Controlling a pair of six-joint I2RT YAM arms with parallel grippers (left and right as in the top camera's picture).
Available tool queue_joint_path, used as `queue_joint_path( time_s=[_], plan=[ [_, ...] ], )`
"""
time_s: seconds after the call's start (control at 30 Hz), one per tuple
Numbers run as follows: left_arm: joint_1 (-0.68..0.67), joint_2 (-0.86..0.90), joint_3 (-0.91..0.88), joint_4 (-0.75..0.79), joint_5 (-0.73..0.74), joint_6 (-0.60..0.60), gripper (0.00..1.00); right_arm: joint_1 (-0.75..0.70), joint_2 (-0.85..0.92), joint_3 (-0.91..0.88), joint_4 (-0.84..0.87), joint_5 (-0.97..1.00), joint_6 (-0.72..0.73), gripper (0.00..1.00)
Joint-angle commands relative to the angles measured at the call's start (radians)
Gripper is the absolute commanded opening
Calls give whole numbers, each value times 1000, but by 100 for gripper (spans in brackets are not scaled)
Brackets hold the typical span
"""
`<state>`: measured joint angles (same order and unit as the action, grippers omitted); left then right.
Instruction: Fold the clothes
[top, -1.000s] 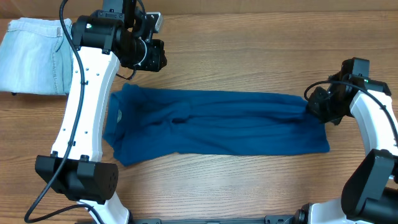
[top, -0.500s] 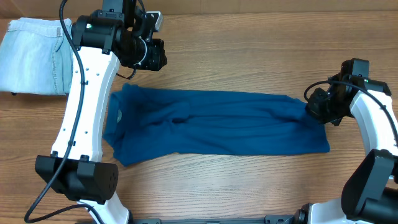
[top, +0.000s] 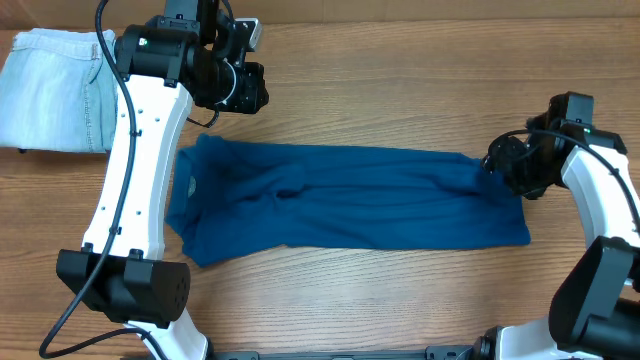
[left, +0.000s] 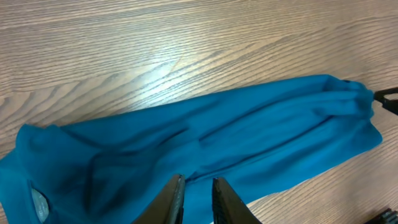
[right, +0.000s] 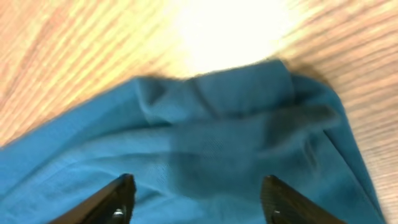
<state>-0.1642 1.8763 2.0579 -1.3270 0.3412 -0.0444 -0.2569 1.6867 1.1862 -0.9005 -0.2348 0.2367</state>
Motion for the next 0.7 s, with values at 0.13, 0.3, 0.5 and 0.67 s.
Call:
queue_joint_path(
  time_s=[0.13,0.3,0.5,0.67],
  plan=[
    [-3,-2,15,-11,14,23,19,7,92,-8,-30,-28,21,63],
    [-3,-2,15,-9,14,23,19,7,94,-8,-55,-24,22,49],
    [-3,-2,15,-3,14,23,19,7,94,-8,-38,35,27,20],
    [-3,-2,15,-7,14,23,19,7,79,9,-57,33,25,4]
  ],
)
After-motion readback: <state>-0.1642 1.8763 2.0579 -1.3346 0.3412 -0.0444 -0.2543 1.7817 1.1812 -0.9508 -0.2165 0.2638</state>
